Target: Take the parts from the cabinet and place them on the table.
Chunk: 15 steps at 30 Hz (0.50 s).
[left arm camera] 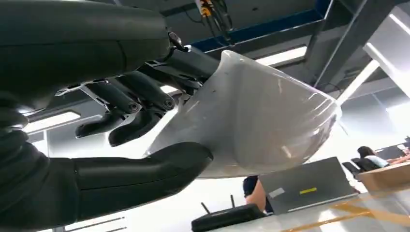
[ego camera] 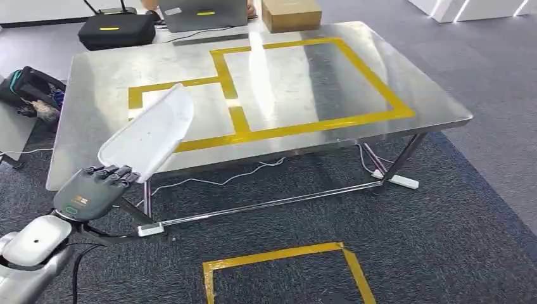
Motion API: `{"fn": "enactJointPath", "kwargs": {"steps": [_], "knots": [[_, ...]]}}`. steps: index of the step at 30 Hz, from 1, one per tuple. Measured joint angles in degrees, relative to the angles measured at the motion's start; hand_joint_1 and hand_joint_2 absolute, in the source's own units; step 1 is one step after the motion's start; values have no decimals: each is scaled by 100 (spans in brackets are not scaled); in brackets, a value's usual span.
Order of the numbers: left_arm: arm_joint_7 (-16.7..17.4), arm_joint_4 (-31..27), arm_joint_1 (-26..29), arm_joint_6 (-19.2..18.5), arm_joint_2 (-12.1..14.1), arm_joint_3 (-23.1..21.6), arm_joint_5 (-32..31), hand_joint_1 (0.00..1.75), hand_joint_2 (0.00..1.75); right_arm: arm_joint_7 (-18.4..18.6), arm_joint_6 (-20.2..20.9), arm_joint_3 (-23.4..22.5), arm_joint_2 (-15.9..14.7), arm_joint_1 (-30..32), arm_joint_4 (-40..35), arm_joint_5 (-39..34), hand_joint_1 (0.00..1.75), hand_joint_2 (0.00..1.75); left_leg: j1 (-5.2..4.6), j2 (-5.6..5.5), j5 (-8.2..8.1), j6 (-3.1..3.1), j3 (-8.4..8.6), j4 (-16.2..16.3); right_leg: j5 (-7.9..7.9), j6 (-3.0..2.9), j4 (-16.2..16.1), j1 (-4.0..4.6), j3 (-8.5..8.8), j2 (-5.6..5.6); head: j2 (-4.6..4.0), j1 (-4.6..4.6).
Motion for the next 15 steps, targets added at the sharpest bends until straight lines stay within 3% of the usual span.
{"fn": "enactJointPath", "kwargs": {"steps": [3, 8, 10, 11, 12, 13, 14, 15], "knots": [[54, 33, 59, 7, 33, 39, 7, 175, 175, 4, -2, 0, 0, 0, 0, -2, 0, 0, -29, 0, -19, 58, -8, 8, 6, 51, -44, -29, 12, 1, 0, -2], [57, 33, 66, 9, 37, 42, 7, 175, 175, 4, -2, 0, 0, 1, 0, -2, 0, 0, -30, 0, -15, 64, -8, 1, 13, 58, -50, -29, 21, 1, 0, -2], [87, 50, 95, 35, 55, 61, 7, 175, 175, -4, -6, 0, 0, 8, 0, -2, 0, 0, -20, 0, -61, 134, 0, -65, 83, 114, 43, -23, 43, -8, 0, 11], [90, 96, 155, 96, 63, 131, 7, 175, 175, -15, -9, 0, 0, -11, 0, 4, 0, 0, 38, 9, -106, 239, 179, -93, -414, 160, 1062, -7, -538, -49, 0, 28], [90, 116, 176, 98, 61, 151, 4, 175, 175, -15, -9, 0, 0, 0, 0, 4, 0, 0, 43, 8, -127, 229, 191, -90, -588, 174, 1546, -10, -827, -50, 0, 42], [90, 133, 211, 98, 57, 157, 4, 175, 175, -13, -9, -2, 0, 15, 0, 7, 0, 0, 51, 3, -150, 214, 211, -88, -654, 175, 1819, -14, -1024, -50, 2, 37], [90, 149, 245, 98, 55, 162, 4, 175, 175, -13, -9, -2, 0, 25, 0, 7, 0, 0, 66, -4, -177, 188, 243, -83, -566, 203, 1800, -22, -1074, -50, 0, 42], [90, 166, 269, 98, 55, 168, 4, 175, 175, -13, -9, -2, 0, 26, 0, 7, 0, 0, 92, -9, -208, 143, 288, -75, -347, 230, 1519, -40, -986, -51, 0, 42]]}}
